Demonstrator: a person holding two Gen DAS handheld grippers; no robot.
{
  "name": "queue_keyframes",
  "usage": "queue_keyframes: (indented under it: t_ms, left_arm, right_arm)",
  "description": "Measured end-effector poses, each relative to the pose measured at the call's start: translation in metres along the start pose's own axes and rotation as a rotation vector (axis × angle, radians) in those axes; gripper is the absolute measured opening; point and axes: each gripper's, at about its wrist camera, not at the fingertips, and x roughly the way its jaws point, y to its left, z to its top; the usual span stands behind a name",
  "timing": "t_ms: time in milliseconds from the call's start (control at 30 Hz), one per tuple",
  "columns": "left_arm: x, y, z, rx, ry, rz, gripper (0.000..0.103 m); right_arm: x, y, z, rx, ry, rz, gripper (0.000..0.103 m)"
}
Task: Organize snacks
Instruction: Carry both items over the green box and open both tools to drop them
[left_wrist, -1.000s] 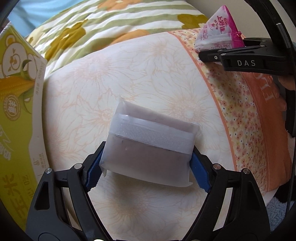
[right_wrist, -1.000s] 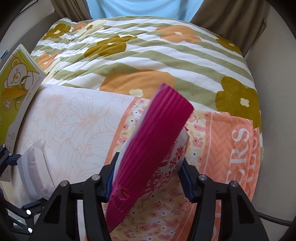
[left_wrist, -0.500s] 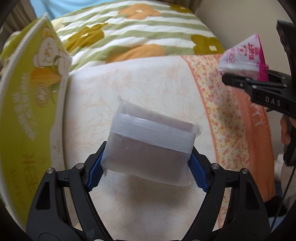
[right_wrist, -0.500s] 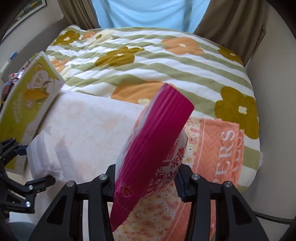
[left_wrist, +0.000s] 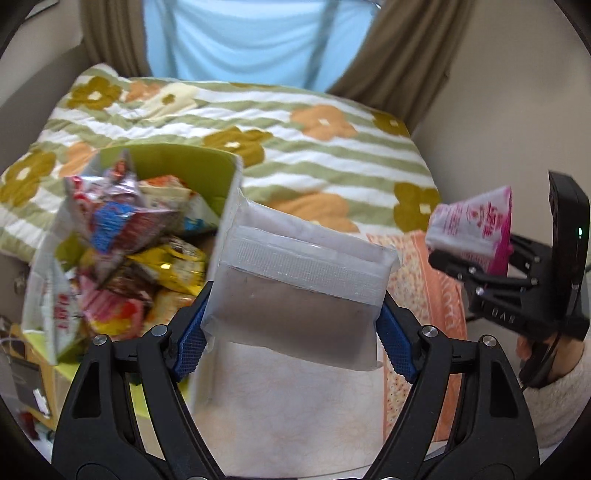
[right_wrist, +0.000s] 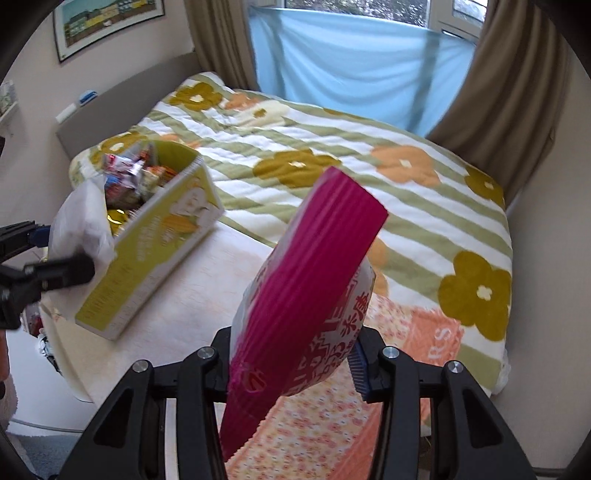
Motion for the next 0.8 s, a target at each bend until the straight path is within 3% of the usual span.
queue_keyframes:
  t_ms: [300, 567, 800]
  left_arm:
    - [-0.036, 0.094, 0.01, -0.016, -0.022, 0.041, 0.078]
    - [-0.025, 0.174, 0.0, 0.103, 0.094, 0.0, 0.078]
    - [-0.017, 0.196, -0.014, 0.237, 0.16, -0.046, 0.078]
  right_arm:
    - [-0.016, 0.086, 0.048, -0.01, -0.089, 0.082, 0.042]
    - [0.008, 0.172, 0.077, 0.081, -0.103, 0.066, 0.042]
    - [0.023, 0.213, 0.075, 0.188, -0.057, 0.013, 0.042]
